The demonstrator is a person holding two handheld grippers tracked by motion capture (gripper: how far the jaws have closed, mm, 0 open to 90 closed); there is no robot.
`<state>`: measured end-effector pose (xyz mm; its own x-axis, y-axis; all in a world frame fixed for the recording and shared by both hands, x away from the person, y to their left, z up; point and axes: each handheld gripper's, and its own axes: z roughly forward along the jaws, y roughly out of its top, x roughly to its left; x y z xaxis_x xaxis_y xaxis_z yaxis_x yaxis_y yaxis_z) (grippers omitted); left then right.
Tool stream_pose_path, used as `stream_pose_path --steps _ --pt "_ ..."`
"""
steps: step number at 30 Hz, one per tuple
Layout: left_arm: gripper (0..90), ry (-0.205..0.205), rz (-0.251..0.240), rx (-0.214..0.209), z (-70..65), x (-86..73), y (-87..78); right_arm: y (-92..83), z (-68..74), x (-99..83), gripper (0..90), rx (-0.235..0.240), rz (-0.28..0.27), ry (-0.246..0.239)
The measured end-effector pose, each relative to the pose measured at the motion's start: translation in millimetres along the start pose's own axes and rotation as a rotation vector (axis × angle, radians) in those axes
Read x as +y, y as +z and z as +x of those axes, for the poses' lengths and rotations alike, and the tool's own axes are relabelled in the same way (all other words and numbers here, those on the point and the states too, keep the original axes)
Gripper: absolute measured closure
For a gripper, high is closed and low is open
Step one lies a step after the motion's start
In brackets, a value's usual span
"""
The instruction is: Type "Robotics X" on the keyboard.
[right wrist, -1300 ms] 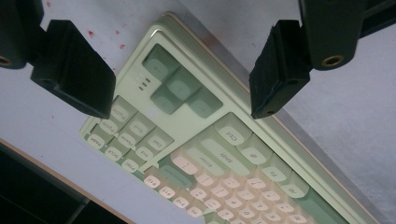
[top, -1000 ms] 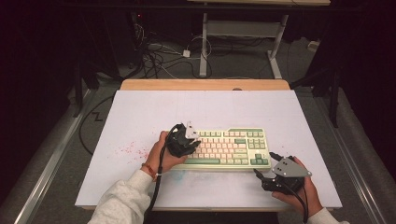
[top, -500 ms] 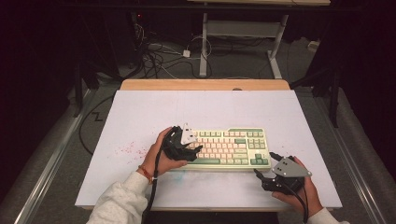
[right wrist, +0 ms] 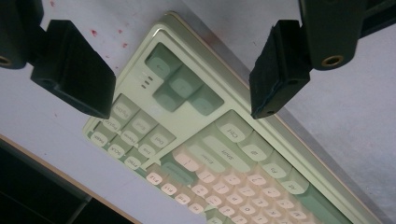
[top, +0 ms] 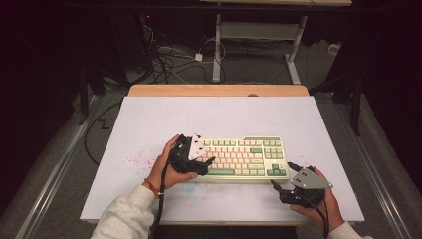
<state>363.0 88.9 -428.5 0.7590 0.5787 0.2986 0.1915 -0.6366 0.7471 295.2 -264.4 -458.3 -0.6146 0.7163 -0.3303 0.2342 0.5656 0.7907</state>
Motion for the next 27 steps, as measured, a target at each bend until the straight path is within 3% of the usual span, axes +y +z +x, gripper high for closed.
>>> stream_pose_path --steps 8,27 --pt "18.3 0.044 0.001 0.031 -1.7 -7.4 -9.0 0.0 -0.1 -0.1 23.1 -0.002 0.001 0.001" --pt "18.3 0.055 -0.014 0.093 -3.5 -34.5 -30.9 1.7 1.7 0.2 23.1 0.003 0.006 -0.002"
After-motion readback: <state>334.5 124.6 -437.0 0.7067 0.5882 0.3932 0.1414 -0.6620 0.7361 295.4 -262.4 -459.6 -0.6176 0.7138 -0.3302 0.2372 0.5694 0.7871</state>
